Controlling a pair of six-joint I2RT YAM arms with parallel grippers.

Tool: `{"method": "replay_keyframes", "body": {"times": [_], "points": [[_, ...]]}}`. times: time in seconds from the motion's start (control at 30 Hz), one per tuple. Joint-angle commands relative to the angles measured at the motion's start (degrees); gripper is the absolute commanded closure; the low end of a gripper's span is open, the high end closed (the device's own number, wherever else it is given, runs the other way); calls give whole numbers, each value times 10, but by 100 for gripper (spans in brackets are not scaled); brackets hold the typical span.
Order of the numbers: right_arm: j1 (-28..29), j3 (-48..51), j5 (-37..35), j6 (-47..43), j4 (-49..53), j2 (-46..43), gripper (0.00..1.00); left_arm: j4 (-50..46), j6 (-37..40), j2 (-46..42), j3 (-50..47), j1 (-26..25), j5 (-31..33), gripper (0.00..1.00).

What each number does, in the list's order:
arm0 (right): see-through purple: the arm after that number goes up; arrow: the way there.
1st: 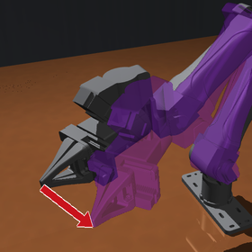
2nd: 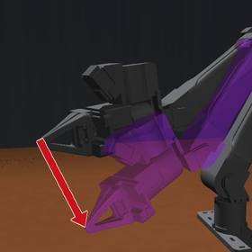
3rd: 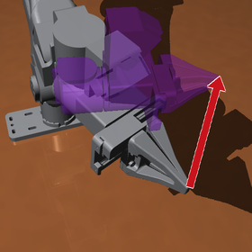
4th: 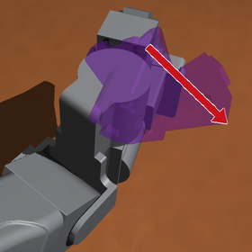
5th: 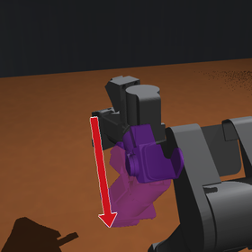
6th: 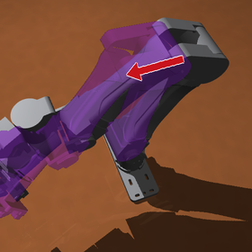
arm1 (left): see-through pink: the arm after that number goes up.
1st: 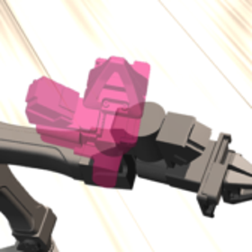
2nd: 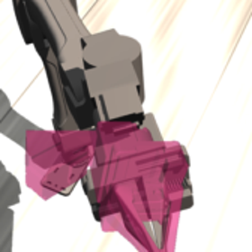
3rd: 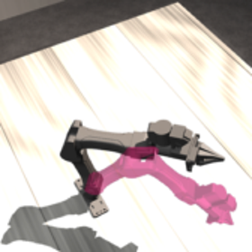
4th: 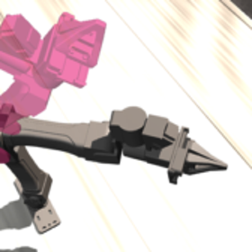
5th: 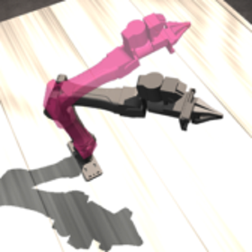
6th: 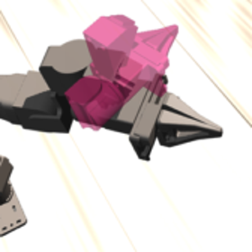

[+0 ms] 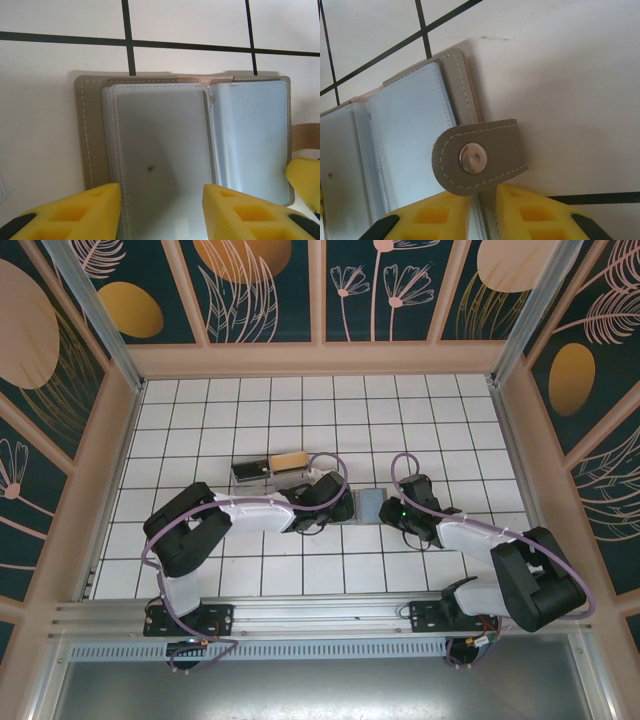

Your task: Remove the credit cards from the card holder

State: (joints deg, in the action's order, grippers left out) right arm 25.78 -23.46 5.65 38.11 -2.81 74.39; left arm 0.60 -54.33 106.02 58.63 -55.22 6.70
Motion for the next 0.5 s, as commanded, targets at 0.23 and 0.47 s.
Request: {"method": "replay_keyframes", "body": {"times": [0.23,0.47], "points": [[11,16,12,13,20,2,76,3,-2,8,0,-5,-16,52],[16,16,10,16,19,2,76,17,-5,15,1,-7,-30,51]]}}
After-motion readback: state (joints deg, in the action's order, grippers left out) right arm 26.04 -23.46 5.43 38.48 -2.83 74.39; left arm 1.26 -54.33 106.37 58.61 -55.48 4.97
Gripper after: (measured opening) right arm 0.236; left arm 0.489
